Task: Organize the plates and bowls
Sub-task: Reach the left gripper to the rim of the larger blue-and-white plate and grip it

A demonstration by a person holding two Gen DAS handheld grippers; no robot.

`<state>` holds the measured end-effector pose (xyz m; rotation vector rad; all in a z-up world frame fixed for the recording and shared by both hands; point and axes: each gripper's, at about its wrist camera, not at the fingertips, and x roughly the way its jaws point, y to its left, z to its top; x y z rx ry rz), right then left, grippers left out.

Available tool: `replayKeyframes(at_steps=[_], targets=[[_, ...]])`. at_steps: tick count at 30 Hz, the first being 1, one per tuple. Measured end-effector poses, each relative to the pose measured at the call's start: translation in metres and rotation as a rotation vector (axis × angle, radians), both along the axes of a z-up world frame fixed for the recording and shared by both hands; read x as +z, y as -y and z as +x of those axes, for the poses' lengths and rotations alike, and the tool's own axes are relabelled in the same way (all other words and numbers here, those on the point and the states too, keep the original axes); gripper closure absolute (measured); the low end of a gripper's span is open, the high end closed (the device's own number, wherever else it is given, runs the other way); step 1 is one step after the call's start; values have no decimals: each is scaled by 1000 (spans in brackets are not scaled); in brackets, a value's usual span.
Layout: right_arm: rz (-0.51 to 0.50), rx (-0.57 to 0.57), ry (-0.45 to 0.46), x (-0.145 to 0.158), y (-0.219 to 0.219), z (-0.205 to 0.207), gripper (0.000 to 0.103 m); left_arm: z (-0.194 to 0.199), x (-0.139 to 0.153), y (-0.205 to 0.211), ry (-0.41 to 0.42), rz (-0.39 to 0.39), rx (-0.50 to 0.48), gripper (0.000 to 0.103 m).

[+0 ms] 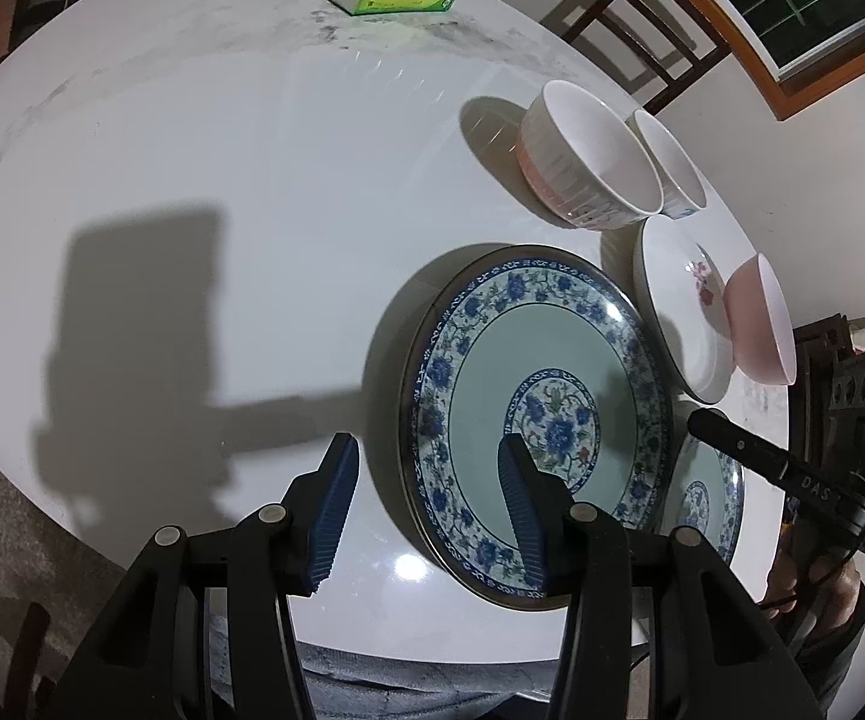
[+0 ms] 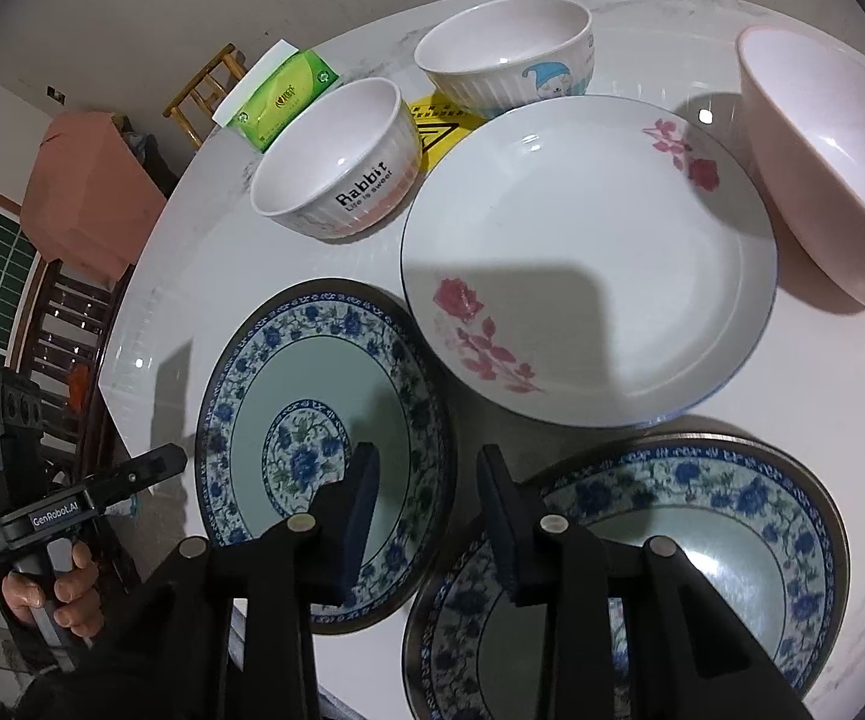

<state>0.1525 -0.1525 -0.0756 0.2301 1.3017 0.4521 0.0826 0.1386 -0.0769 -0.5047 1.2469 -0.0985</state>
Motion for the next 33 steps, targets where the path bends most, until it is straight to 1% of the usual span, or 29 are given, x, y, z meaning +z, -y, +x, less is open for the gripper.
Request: replayKeyframes(at_steps=[2, 3, 11, 15, 19, 21, 30, 33], targets=[[-3, 7, -4, -3, -2, 4, 72, 1, -2, 0, -3, 3, -2, 59], [-2, 10, -9, -4, -2, 5, 74, 2, -4, 0, -6, 9, -5, 61], [-11, 27, -25, -11, -6, 13, 78, 9, -13, 3, -18, 19, -17, 68], [-15, 34, -31, -13, -6, 15, 80, 12, -18, 3, -23, 17, -29, 78], [-16, 43, -34, -13, -8, 14, 88, 12, -22, 6, -23, 21, -52, 90], [-28, 41, -30, -13, -9, 14, 91, 14, -22, 8, -25, 31, -58, 91], [-37, 19, -12, -8, -16, 3, 91, 14, -19, 2, -11, 61, -63, 91], [-39, 11, -5, -5, -24, -1, 91, 14, -15, -1, 0, 71, -60, 90]])
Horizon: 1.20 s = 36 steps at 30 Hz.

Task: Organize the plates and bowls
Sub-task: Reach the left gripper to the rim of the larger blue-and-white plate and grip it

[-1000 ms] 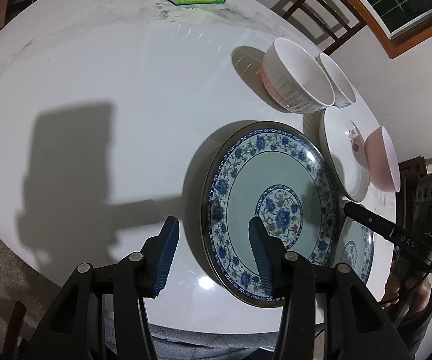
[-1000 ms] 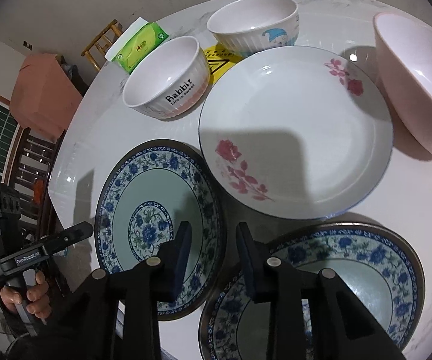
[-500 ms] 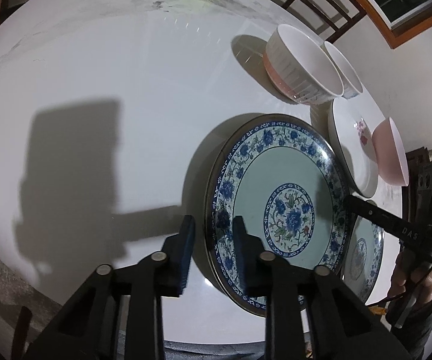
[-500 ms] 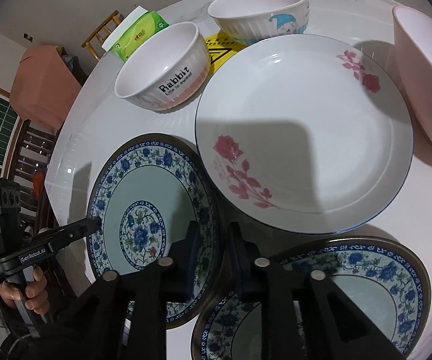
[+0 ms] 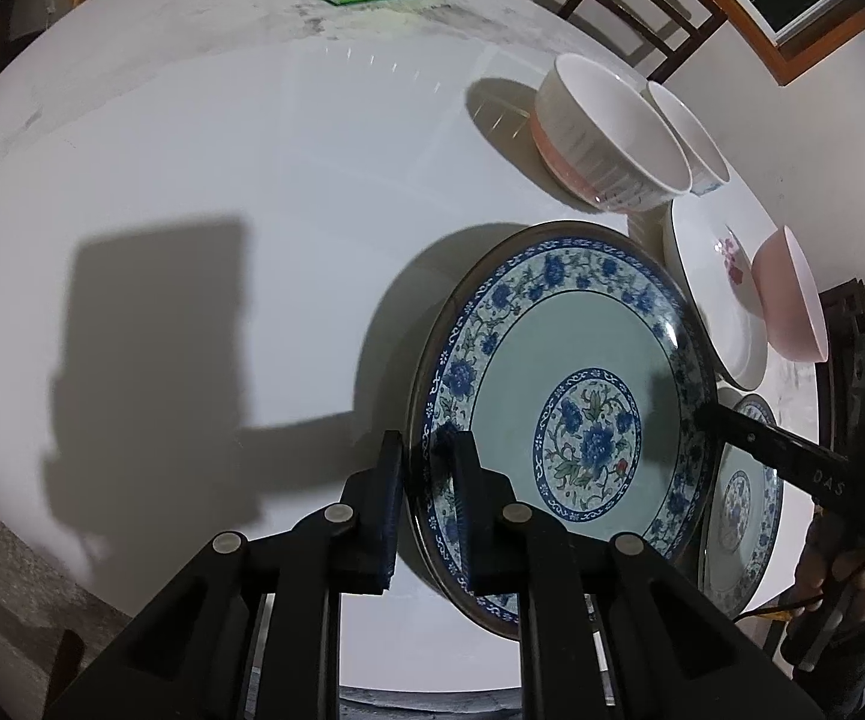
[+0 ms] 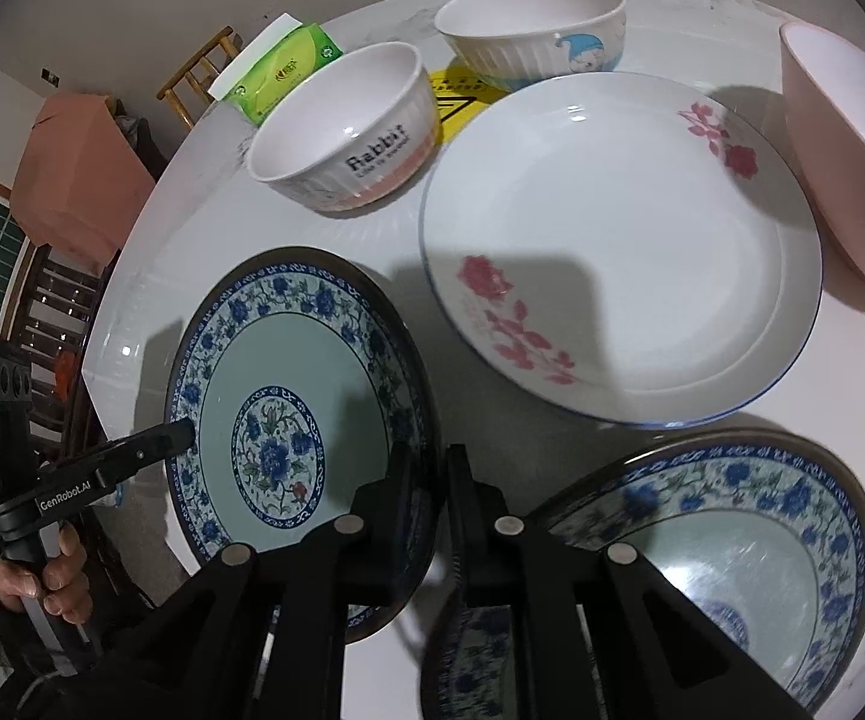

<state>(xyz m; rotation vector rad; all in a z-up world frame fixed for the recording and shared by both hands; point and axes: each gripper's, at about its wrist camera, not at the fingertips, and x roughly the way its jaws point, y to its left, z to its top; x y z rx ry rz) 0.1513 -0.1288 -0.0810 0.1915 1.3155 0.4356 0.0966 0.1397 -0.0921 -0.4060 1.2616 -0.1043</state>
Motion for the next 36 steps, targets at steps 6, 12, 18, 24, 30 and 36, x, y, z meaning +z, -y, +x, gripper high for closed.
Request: replayKeyframes(at_steps=[6, 12, 18, 24, 30, 36], targets=[[26, -16, -15, -1, -17, -5, 91, -1, 8, -14, 19, 35, 14, 90], [44, -38, -12, -5, -33, -7, 91, 1, 7, -23, 25, 60, 24, 90], [55, -41, 8, -10, -40, -7, 91, 3, 1, -33, 27, 67, 37, 90], [47, -41, 25, -13, -43, -10, 90, 3, -4, -37, 37, 73, 38, 90], [25, -40, 52, -12, -48, -15, 89, 5, -3, -35, 55, 89, 34, 86], [-7, -53, 116, -5, -45, -21, 78, -1, 8, -32, 122, 198, 75, 51]])
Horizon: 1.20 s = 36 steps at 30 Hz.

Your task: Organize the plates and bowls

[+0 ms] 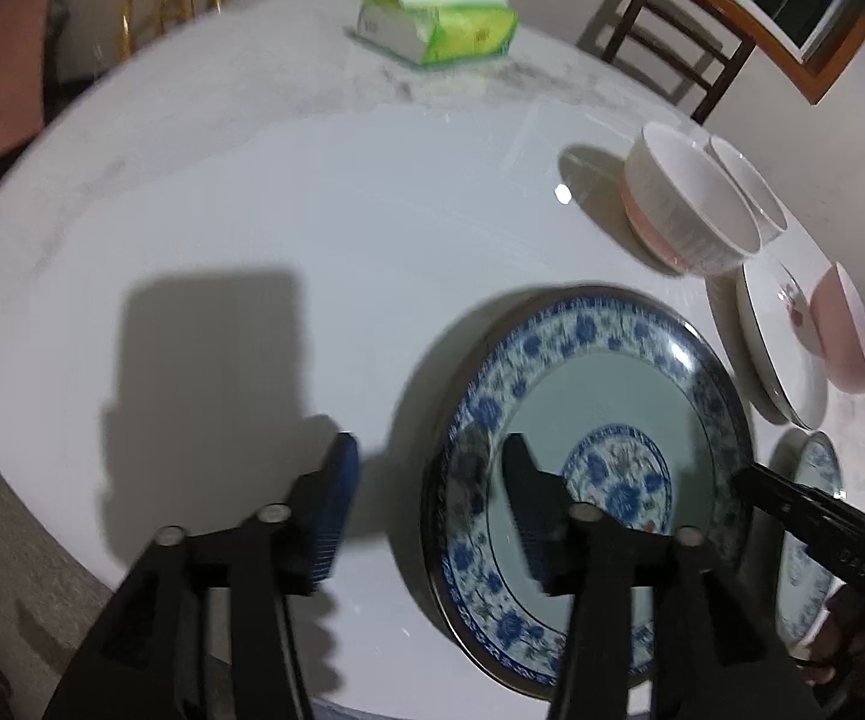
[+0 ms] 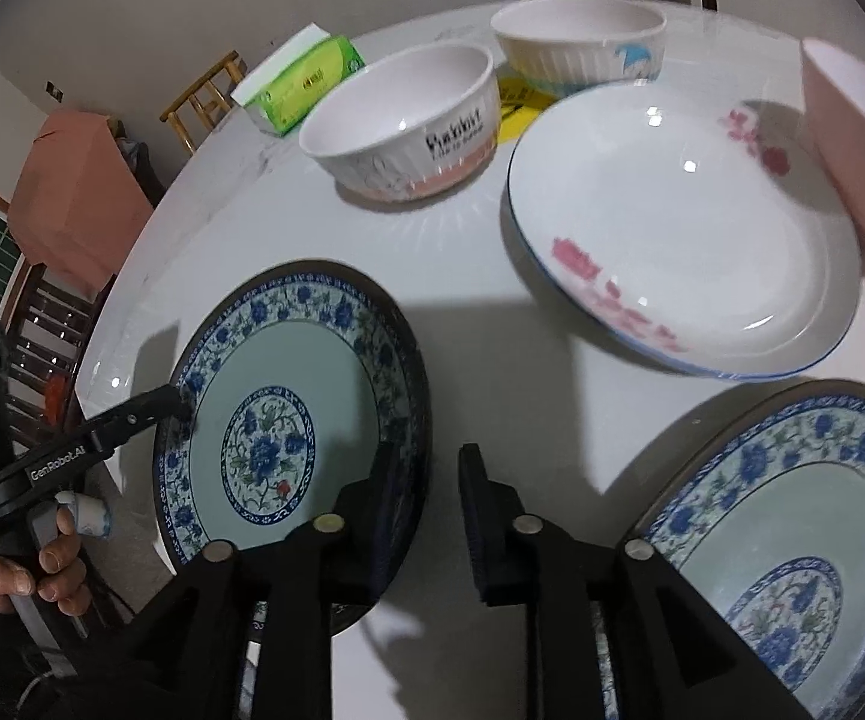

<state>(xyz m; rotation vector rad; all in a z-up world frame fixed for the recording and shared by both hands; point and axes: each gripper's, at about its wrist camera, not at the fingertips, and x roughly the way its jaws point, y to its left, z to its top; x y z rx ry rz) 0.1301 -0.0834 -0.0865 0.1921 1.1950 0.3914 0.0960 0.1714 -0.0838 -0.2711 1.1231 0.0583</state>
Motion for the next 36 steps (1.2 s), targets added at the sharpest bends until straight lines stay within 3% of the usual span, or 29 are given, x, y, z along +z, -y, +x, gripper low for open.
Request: replayKeyframes(at_steps=[3, 10, 17, 27, 36], targets=[[-16, -10, 54, 9, 4, -6, 76, -5, 11, 6, 43, 61, -3, 43], [-102, -34, 182, 34, 8, -26, 71, -18, 36, 32, 136, 148, -15, 38], [-161, -45, 260, 53, 16, -45, 70, -30, 45, 67, 171, 133, -48, 37], [-126, -97, 274, 61, 44, -72, 70, -47, 48, 109, 198, 106, -106, 36], [-125, -151, 314, 75, 75, -92, 70, -58, 50, 144, 241, 100, -188, 26]])
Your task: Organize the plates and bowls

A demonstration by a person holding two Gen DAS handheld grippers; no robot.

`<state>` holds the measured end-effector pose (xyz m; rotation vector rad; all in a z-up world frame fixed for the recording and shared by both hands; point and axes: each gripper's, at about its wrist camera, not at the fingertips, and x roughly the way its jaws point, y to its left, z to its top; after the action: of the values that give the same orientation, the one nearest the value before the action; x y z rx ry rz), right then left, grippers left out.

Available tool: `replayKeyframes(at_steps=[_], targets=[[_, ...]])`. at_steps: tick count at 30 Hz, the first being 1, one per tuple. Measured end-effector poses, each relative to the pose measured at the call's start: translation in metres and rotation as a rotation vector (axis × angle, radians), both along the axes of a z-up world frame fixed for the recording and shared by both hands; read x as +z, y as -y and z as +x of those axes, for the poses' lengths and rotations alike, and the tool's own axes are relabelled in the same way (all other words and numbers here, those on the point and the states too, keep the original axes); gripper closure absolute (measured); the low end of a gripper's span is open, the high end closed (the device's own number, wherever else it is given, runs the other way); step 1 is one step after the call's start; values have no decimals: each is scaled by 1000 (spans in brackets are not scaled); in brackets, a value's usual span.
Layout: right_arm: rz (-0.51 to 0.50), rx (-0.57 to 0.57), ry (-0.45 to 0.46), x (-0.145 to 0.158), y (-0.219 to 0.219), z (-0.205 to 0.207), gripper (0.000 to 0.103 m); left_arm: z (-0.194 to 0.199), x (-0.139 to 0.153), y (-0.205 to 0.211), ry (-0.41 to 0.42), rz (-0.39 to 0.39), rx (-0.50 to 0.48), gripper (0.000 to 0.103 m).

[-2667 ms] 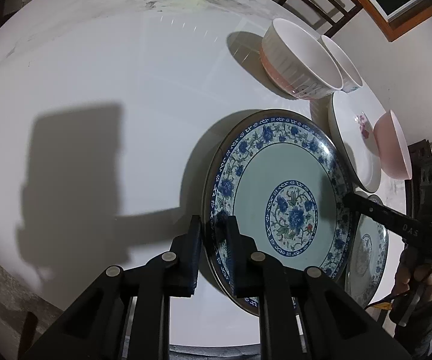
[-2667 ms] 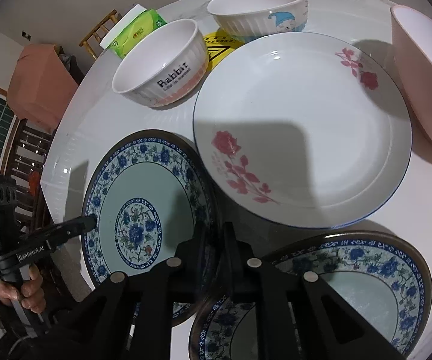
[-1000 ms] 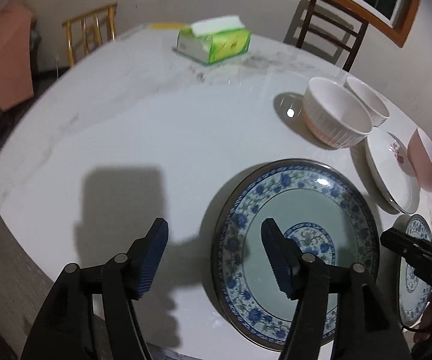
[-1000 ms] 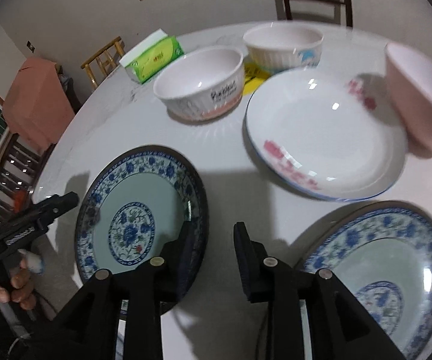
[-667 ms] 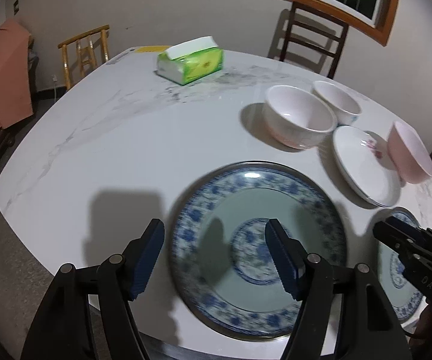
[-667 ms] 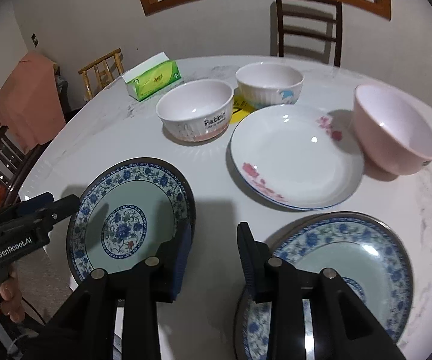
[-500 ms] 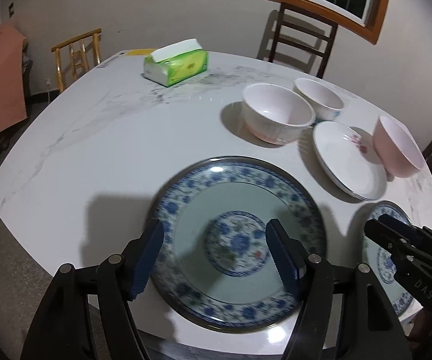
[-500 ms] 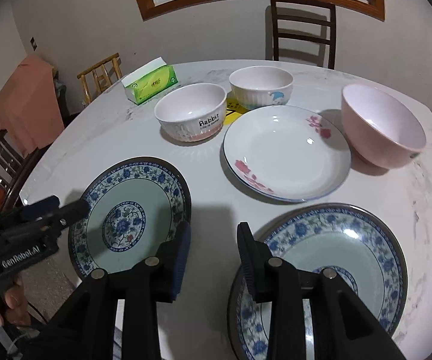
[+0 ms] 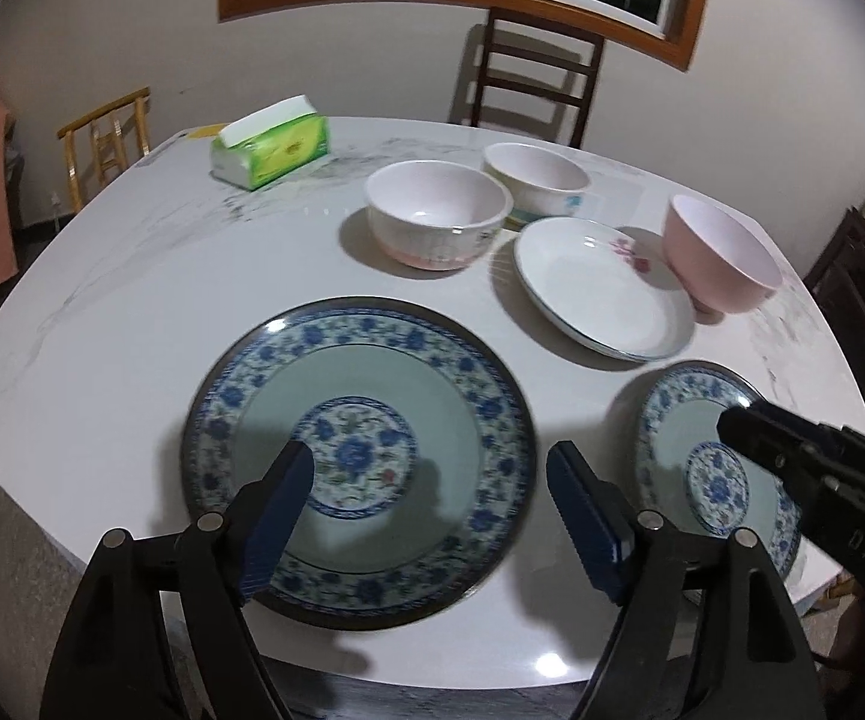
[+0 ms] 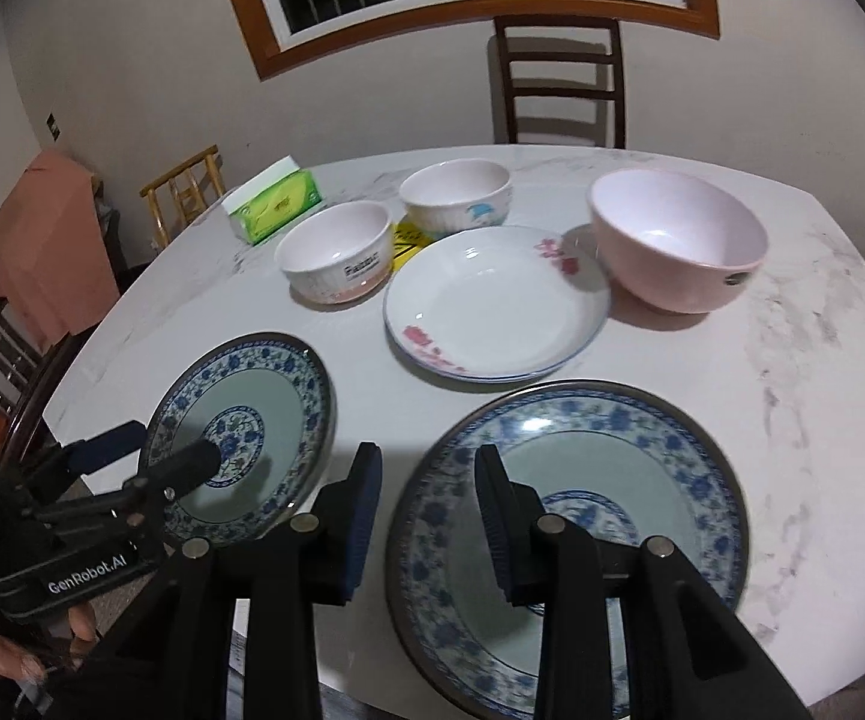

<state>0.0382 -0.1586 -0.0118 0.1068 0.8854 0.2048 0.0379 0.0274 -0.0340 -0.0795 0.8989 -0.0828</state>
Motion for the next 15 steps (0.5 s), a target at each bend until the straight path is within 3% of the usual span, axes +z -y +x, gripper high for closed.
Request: replayKeyframes(at_steps=[15], targets=[[24, -66, 7, -3, 39, -19, 70, -13, -7, 45, 24, 18, -91, 24]])
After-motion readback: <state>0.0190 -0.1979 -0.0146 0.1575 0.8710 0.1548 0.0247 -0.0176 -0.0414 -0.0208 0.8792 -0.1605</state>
